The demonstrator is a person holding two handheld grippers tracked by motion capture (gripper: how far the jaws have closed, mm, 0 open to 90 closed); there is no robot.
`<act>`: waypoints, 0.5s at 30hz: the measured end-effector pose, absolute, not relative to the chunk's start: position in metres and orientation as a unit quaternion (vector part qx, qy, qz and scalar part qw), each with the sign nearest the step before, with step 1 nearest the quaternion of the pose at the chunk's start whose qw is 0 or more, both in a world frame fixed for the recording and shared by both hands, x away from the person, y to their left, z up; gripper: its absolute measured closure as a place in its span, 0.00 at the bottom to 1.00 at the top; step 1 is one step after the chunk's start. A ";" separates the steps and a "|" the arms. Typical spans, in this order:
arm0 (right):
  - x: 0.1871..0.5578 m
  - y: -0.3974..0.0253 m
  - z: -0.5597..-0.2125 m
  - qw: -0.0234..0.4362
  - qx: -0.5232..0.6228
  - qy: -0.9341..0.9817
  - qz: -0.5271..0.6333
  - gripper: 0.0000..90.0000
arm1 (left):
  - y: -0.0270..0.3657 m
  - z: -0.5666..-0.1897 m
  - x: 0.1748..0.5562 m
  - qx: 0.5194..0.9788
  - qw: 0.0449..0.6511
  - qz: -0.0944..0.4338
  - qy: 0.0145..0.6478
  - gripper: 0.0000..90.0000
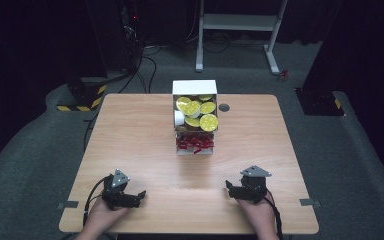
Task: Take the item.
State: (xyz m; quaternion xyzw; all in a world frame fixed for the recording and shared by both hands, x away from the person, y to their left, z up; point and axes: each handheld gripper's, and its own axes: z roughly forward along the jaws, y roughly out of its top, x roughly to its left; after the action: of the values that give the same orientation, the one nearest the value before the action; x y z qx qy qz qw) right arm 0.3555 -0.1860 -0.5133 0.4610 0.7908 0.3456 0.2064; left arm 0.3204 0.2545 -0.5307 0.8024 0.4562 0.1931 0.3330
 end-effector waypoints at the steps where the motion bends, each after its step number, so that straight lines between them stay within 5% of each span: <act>1: 0.355 -0.186 -0.513 0.206 0.461 0.791 0.346 0.14 | 0.255 -0.531 0.320 0.803 0.333 0.193 0.455 0.01; 15: 0.344 -0.178 -0.490 0.216 0.431 0.783 0.393 0.17 | 0.255 -0.531 0.320 0.803 0.333 0.193 0.456 0.01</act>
State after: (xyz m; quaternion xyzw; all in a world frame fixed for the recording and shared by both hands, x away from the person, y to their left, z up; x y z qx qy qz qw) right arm 0.3441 -0.1775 -0.4904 0.4307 0.7833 0.3928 0.2159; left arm 0.3204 0.2545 -0.5307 0.8026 0.4559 0.1927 0.3331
